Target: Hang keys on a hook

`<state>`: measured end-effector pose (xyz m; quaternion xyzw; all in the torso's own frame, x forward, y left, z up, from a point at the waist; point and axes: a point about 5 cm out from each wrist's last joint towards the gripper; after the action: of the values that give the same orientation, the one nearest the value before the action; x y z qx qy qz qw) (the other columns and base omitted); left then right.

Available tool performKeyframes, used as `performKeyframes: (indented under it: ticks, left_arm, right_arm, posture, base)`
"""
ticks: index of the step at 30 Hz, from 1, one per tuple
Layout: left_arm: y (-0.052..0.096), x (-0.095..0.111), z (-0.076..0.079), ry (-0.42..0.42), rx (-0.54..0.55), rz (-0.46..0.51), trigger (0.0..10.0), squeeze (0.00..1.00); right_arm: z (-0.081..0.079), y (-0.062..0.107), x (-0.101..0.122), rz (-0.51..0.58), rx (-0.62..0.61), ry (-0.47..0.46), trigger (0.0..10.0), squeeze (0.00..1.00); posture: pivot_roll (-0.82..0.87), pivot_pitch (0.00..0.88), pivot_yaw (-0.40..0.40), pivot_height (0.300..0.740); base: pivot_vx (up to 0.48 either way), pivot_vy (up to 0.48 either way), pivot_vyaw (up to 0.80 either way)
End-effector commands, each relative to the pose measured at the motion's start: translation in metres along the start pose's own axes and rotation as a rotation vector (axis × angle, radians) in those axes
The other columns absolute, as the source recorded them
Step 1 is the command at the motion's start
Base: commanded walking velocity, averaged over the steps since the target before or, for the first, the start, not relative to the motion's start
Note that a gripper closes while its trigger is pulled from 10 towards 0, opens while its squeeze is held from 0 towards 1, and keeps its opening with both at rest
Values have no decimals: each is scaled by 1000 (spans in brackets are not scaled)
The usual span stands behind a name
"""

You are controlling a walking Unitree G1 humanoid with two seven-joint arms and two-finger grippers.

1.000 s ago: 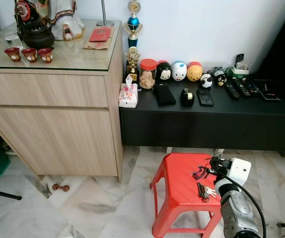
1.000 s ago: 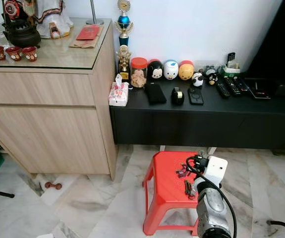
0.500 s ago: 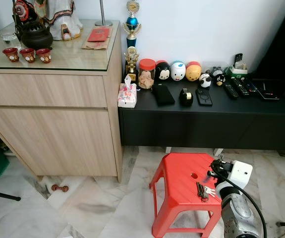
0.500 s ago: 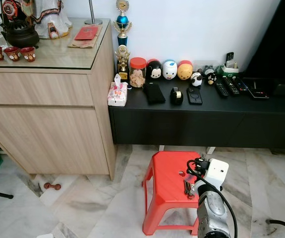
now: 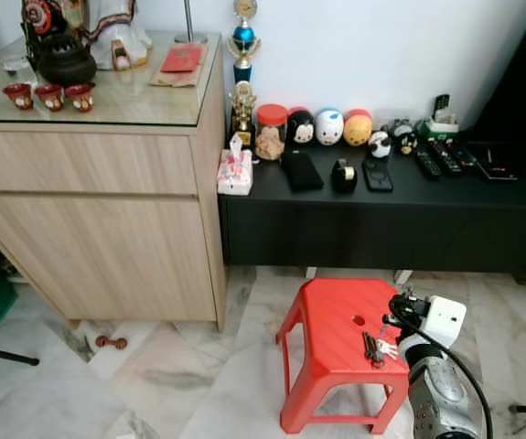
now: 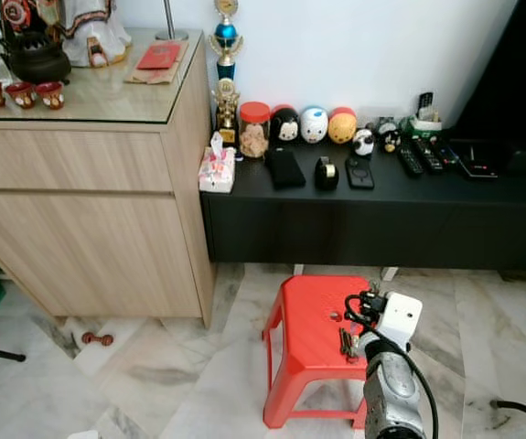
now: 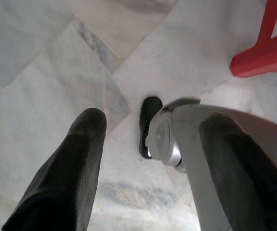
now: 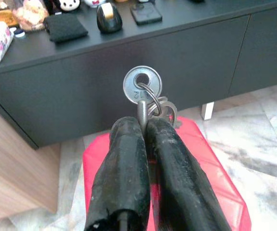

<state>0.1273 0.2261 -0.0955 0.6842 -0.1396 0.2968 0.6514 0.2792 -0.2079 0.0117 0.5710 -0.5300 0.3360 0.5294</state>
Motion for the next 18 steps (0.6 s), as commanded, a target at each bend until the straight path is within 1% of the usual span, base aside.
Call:
performKeyframes:
  ticks: [1,12,18]
  left_arm:
    - [2,-7,0,2,-3,-27,10000,0]
    - [2,-7,-1,-1,-5,-28,10000,0]
    - [2,-7,-1,-5,-1,-29,10000,0]
  right_arm:
    - [1,-2,6,31,-3,-1,10000,0]
    - [-1,-2,5,28,-1,-4,10000,0]
    - [-2,-3,6,30,-1,-7,10000,0]
  posture:
    - [119,0,-70,740]
    - [123,0,-70,740]
    - [123,0,-69,740]
  base:
    - [-281,0,0]
    - [-294,0,0]
    - [0,0,0]
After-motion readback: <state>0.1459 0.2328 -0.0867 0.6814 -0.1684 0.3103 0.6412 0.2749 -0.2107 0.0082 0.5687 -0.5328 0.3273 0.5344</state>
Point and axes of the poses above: a point about 5 cm out from each wrist's last joint towards the gripper, its own y axis pointing back from the gripper into the wrist, its own x axis along the axis of the wrist's last joint, z = x × y, and after that the axes turned 2 degrees about y, right-handed
